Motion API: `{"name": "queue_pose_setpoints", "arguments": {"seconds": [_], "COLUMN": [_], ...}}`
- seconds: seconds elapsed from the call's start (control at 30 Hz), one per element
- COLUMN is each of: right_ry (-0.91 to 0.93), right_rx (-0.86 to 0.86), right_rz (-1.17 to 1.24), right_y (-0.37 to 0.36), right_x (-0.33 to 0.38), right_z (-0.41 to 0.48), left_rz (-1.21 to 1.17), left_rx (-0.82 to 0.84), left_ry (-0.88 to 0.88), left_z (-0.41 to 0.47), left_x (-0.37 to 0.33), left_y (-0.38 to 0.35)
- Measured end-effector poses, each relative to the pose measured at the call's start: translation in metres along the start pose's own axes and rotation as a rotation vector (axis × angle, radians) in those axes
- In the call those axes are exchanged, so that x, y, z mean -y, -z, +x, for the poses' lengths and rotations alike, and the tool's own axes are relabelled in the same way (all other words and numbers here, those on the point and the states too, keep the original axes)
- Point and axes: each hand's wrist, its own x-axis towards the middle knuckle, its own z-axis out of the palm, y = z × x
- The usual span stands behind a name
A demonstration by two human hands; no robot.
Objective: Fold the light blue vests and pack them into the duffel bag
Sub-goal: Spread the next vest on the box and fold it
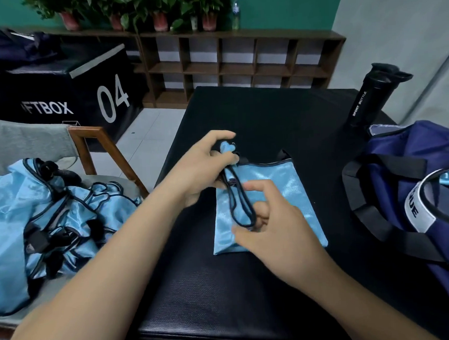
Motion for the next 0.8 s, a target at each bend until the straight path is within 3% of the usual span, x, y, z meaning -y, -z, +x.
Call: {"name": "queue_pose_setpoints", "arguments": {"seconds": [0.3, 0.63, 0.8], "right_ry": [-0.038, 0.018, 0.076], "right_rx": [-0.064, -0.063, -0.196], "right_rz": [-0.018, -0.215, -0.417], "right_y": [0.045, 0.066, 0.08], "right_x": [-0.045, -0.067, -0.074], "right_z": [-0.013, -0.024, -0.024], "left_rz": [0.086, 0.13, 0.192], "left_rx": [-0.052, 0.036, 0.126], "left_ry": [-0.111, -0.146, -0.176], "left_z": [0.008, 0.004, -0.003], "left_x": [0.031, 0.046, 0.04], "left_y": [-0.048, -0.065, -0.066]}}
